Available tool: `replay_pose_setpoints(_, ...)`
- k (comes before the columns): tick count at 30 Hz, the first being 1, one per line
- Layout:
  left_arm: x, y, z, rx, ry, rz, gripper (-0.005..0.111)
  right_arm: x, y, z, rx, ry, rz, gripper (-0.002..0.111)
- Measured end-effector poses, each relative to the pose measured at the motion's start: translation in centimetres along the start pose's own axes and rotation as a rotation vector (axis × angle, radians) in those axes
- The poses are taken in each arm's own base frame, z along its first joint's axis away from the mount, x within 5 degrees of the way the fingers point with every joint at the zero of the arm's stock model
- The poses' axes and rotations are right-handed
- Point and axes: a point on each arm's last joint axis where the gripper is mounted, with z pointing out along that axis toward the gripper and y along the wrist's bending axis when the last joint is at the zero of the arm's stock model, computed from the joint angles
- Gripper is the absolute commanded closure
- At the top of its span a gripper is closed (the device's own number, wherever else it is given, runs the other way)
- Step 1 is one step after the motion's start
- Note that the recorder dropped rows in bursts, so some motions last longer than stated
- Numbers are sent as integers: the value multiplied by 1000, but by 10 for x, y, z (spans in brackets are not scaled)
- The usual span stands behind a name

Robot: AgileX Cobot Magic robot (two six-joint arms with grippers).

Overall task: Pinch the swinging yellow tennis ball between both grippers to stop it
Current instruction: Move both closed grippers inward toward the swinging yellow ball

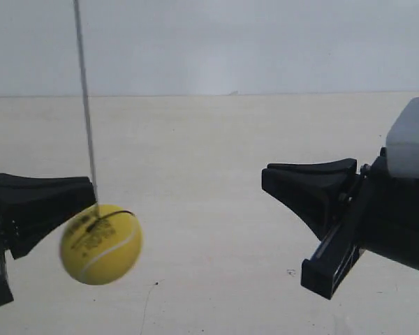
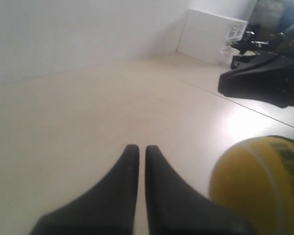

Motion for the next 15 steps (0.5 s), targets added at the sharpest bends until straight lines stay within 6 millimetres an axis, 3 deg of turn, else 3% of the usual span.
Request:
replay_pose_setpoints(8,8,-11,12,101,38,62,102,10,1,-1,-15,114,-44,108)
replay_pose_setpoints(15,9,-16,11,149,48,93,102,10,15,-2,-172,110,-43,108)
